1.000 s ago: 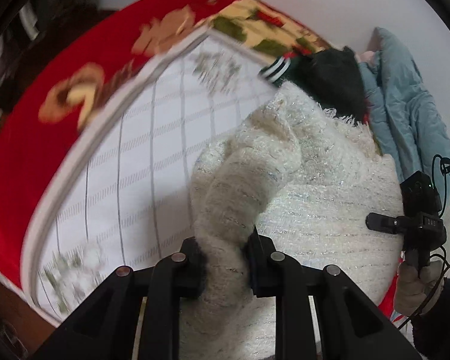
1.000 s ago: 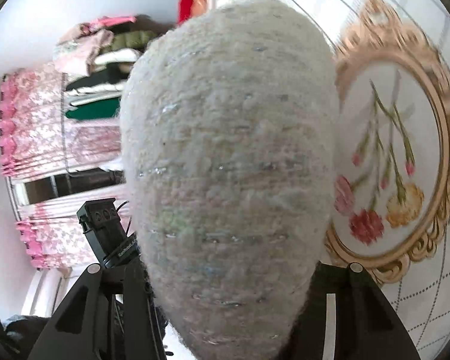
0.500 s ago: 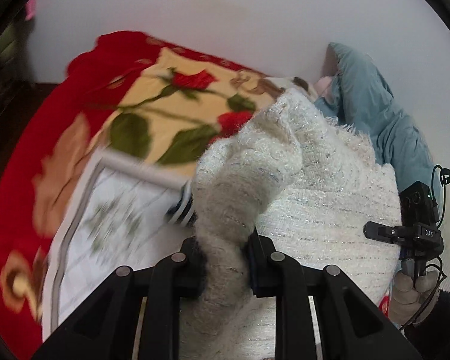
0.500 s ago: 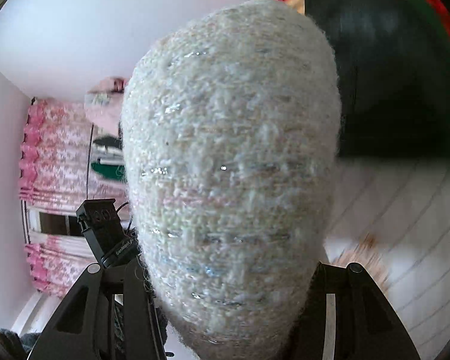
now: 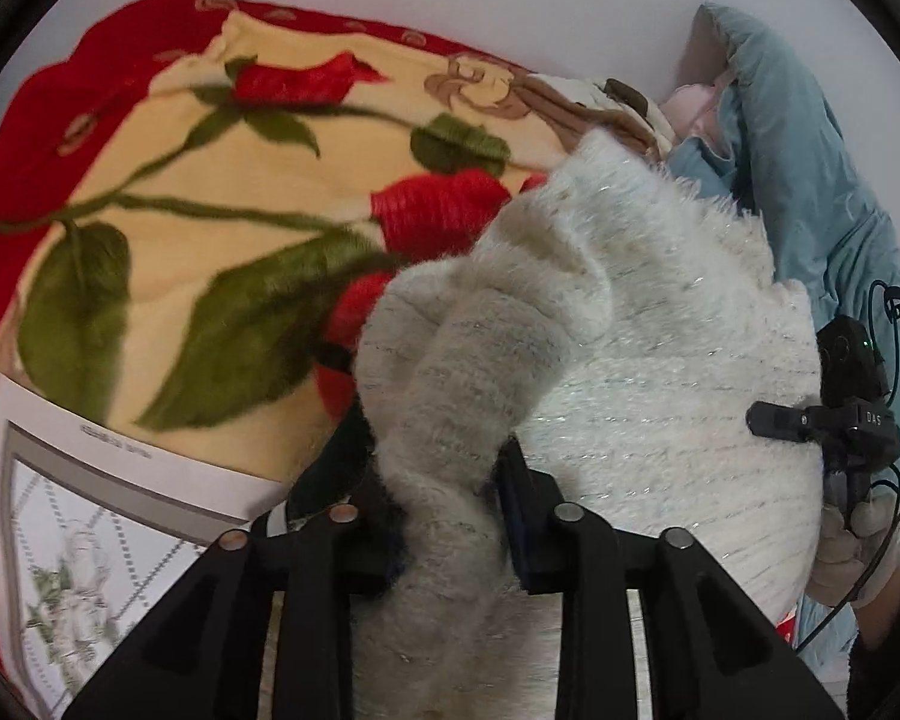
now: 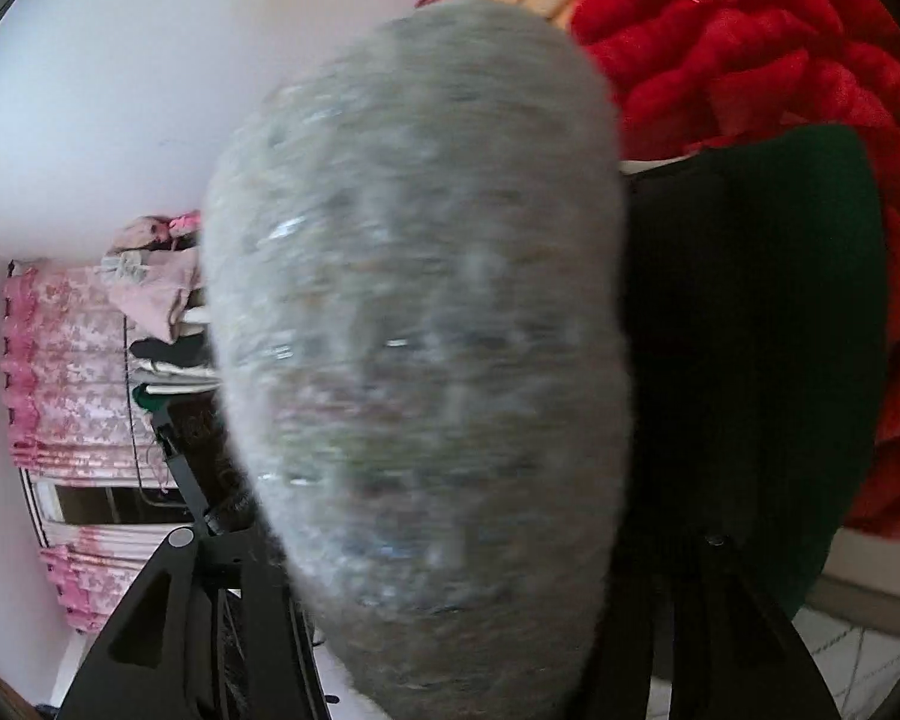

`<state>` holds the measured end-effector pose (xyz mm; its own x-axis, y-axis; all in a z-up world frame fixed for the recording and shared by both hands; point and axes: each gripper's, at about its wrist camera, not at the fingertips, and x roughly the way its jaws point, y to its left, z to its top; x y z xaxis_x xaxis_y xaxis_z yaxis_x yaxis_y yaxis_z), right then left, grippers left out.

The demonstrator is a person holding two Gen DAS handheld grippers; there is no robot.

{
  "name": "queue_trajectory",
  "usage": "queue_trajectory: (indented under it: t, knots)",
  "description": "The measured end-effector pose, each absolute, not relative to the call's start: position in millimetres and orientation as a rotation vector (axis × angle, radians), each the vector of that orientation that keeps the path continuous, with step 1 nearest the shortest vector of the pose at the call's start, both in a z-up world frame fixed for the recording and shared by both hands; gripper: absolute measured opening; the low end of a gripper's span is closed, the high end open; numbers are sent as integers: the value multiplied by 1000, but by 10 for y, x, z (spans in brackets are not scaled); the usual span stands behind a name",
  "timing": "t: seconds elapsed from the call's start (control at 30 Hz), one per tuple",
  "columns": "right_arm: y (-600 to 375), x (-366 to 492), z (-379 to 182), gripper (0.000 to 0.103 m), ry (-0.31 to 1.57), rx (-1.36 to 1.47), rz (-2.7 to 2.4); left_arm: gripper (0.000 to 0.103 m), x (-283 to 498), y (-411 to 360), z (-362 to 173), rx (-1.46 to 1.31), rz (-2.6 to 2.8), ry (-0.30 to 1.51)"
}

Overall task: Fold large clothes
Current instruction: 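Lift the folded cardigan with both grippers and carry it onto the green jacket, then lower the folded cardigan onto the green jacket and open both grippers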

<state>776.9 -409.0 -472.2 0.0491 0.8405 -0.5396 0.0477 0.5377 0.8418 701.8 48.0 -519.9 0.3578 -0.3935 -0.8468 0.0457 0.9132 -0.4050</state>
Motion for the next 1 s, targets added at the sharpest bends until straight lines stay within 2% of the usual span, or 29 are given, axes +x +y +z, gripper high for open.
queue_trajectory:
  t: [0.1, 0.2, 0.23, 0.3, 0.33, 0.37, 0.4, 0.5, 0.67, 0.77, 1.0]
  knots:
    - [-4215, 7796, -4932, 61, 1407, 847, 711, 37, 7032, 486, -5167, -342, -260, 1178]
    - [-4076, 7718, -4754, 77, 1422, 763, 657, 43, 6995, 449, -4969, -299, -210, 1174]
    - [-4013, 7696, -4588, 88, 1423, 661, 609, 48, 6947, 432, -4849, -268, -182, 1163]
    - [-3901, 7640, -4358, 103, 1442, 503, 525, 66, 6885, 417, -4676, -229, -139, 1124]
    - [-3852, 7599, -4240, 103, 1433, 428, 485, 85, 6875, 429, -4631, -212, -121, 1110]
    - [-3797, 7530, -4089, 103, 1408, 366, 446, 97, 6826, 424, -4541, -192, -104, 1091]
    - [-3733, 7440, -3948, 103, 1391, 289, 393, 99, 6779, 407, -4470, -165, -87, 1078]
    - [-3556, 7150, -3596, 103, 1303, 59, 156, 100, 6573, 345, -4236, -79, -22, 1030]
    - [-3055, 6396, -3169, 103, 1178, -122, -74, 102, 6157, 289, -3876, -17, 31, 956]
    - [-3082, 5929, -2941, 103, 1129, -124, -126, 102, 5815, 287, -3595, -10, 33, 936]
    - [-2668, 4717, -1932, 103, 1018, -123, -194, 102, 4916, 354, -2813, -1, 6, 872]
